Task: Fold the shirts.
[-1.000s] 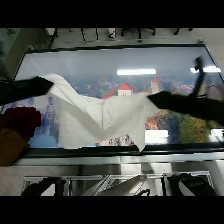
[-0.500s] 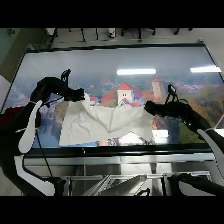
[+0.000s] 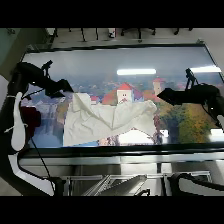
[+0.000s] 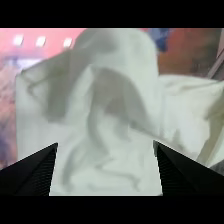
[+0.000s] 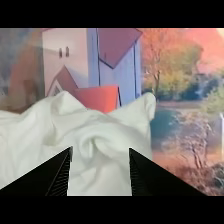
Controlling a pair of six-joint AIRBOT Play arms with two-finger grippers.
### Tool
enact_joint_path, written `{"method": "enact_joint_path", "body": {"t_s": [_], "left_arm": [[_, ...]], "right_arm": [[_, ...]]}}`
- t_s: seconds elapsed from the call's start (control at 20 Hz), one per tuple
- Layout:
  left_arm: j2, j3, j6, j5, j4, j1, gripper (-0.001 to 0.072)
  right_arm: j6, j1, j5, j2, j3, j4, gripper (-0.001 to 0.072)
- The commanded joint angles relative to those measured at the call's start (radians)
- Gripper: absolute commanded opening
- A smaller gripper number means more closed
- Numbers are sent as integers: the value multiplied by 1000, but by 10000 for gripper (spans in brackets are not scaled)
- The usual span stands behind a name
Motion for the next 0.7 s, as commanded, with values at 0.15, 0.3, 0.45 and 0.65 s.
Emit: {"method": "enact_joint_path", "body": {"t_s": [0.15, 0.3, 0.45, 0.65], "left_arm": [[350, -639, 48, -30, 131, 119, 667], [439, -881, 83, -126, 129, 166, 667], [454, -1004, 144, -195, 45, 197, 667], [364, -1035, 211, -249, -103, 180, 666]], "right_arm": [[-67, -74, -208, 18, -122, -77, 386], [-82, -74, -212, 18, -163, -69, 386], [-82, -74, -216, 19, -166, -69, 386], [-82, -75, -216, 18, -166, -70, 387]]}}
